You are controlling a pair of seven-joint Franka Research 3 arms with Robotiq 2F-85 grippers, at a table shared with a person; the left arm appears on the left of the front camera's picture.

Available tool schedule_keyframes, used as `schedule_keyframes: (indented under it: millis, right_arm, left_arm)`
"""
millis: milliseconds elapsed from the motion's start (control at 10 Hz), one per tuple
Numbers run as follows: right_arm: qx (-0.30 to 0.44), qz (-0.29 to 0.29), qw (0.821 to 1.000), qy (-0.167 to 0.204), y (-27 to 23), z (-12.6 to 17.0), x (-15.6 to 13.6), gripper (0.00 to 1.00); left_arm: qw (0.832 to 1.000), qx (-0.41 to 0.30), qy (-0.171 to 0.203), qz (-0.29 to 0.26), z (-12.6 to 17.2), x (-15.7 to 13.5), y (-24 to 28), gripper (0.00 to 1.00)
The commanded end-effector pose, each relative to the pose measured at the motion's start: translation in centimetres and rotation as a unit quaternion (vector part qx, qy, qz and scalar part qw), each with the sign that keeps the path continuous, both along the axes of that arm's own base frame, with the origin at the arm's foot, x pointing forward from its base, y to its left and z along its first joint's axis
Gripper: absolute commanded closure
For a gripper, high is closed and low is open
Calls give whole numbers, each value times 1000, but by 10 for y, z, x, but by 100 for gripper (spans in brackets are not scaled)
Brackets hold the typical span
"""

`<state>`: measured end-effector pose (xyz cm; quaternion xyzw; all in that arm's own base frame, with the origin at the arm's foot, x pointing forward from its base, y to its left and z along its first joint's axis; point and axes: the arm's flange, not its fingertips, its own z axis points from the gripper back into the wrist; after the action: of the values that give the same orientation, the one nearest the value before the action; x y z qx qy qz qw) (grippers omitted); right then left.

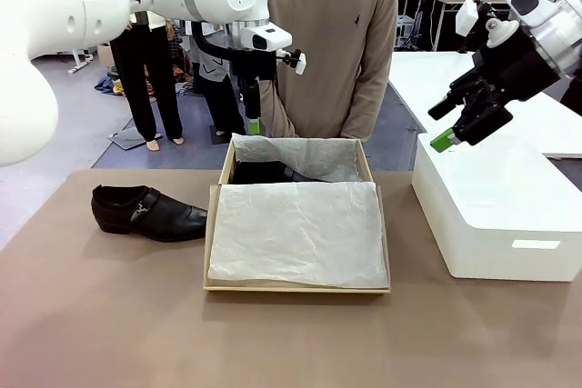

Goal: Pack the shoes into the box.
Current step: Place the other shoe of the Shoes into the Shoes Box.

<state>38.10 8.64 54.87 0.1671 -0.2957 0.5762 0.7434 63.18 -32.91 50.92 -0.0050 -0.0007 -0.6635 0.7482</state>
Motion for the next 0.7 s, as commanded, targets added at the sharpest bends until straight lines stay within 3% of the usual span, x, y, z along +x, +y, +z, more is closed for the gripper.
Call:
schedule_keyframes:
  millis: [0, 600]
  right_arm:
    - [12, 13, 1000, -7, -1, 1, 2, 0]
    - [12, 13, 1000, -7, -1, 1, 2, 0]
  left_arm:
    - [1000, -2, -4, 0, 2, 0, -1, 0]
    - [1000, -2, -4, 0, 2, 0, -1, 0]
